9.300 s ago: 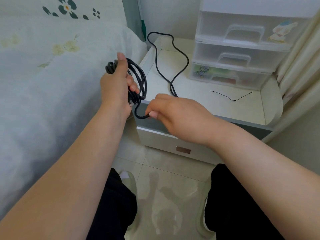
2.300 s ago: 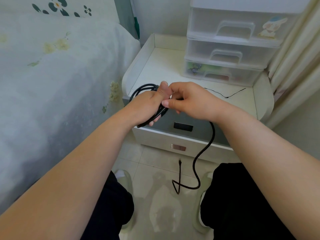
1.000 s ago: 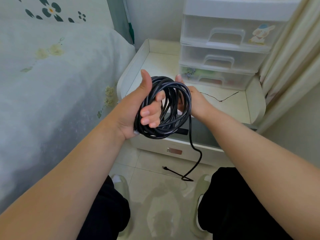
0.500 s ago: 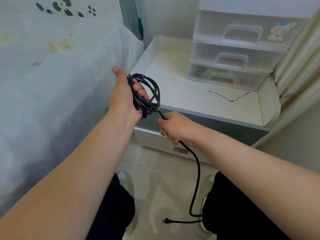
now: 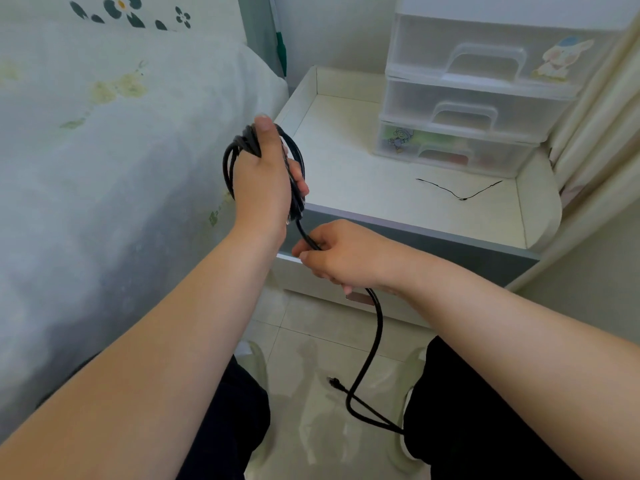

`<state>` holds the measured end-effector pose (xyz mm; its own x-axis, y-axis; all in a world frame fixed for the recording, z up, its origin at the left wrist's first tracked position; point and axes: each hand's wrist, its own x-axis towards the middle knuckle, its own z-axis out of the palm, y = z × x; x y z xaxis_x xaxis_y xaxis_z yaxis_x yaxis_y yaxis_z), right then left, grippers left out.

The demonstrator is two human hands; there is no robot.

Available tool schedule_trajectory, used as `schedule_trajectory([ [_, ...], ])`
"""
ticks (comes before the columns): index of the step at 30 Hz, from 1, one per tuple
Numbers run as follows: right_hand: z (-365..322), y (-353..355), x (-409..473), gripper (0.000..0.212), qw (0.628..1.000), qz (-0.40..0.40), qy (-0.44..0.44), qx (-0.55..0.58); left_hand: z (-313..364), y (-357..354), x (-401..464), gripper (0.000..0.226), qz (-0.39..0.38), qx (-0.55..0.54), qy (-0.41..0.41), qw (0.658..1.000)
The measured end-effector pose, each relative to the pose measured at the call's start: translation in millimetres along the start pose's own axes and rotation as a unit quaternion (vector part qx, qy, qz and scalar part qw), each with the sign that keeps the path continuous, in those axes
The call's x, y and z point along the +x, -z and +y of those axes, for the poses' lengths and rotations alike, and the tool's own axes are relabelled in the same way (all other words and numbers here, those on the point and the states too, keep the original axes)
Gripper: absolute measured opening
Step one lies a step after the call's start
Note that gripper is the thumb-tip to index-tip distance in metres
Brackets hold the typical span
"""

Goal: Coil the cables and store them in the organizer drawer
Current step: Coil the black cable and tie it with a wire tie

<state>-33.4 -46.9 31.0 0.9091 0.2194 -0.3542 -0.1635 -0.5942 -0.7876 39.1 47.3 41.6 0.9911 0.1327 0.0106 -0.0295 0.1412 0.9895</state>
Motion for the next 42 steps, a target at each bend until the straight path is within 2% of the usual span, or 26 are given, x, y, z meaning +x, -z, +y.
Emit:
schedule_trajectory([
  [3, -2, 10, -3, 0.016, 0.999, -0.013, -0.004, 0.033, -6, -2, -3, 0.054, -0.049, 0.106, -0.098, 0.988],
  [7, -1, 25, -8, 0.021, 0.997, -0.02, -0.006, 0.07, -12, -6, -6, 0.051, -0.085, 0.211, -0.186, 0.956],
  [14, 3, 36, -12, 0.019, 0.996, -0.017, -0.001, 0.089, -18, -12, -6, 0.048, -0.132, 0.263, -0.206, 0.933],
  [17, 7, 34, -10, 0.021, 1.0, 0.01, -0.002, 0.024, -21, -15, -7, 0.05, -0.147, 0.265, -0.187, 0.934],
  [19, 8, 33, -11, 0.025, 0.996, 0.037, 0.011, -0.079, -23, -16, -9, 0.051, -0.154, 0.284, -0.176, 0.93],
  [23, 4, 34, -17, 0.024, 0.948, 0.119, 0.041, -0.293, -25, -17, -7, 0.053, -0.174, 0.362, -0.151, 0.903],
  [25, 3, 37, -17, 0.028, 0.922, 0.152, 0.047, -0.352, -23, -18, -9, 0.06, -0.218, 0.392, -0.11, 0.887],
  [27, 1, 45, -17, 0.036, 0.91, 0.177, 0.048, -0.372, -17, -17, -12, 0.075, -0.275, 0.379, -0.013, 0.883],
  [29, 2, 54, -16, 0.045, 0.906, 0.195, 0.053, -0.371, -9, -11, -16, 0.091, -0.326, 0.332, 0.099, 0.88],
  [30, 3, 58, -16, 0.048, 0.911, 0.197, 0.059, -0.358, -7, -8, -17, 0.094, -0.351, 0.312, 0.125, 0.874],
  [33, 9, 64, -13, 0.04, 0.954, 0.158, 0.078, -0.243, -1, -4, -19, 0.089, -0.421, 0.261, 0.142, 0.857],
  [35, 14, 67, -11, 0.03, 0.972, 0.131, 0.101, -0.164, 1, -3, -19, 0.079, -0.447, 0.243, 0.145, 0.848],
  [38, 20, 75, -10, 0.021, 0.974, 0.138, 0.11, -0.141, 1, 1, -22, 0.049, -0.49, 0.219, 0.136, 0.833],
  [40, 23, 82, -10, 0.024, 0.975, 0.154, 0.102, -0.122, 2, 3, -23, 0.03, -0.517, 0.22, 0.117, 0.819],
  [42, 26, 87, -8, 0.03, 0.974, 0.17, 0.098, -0.11, 2, 4, -24, 0.028, -0.53, 0.231, 0.113, 0.808],
])
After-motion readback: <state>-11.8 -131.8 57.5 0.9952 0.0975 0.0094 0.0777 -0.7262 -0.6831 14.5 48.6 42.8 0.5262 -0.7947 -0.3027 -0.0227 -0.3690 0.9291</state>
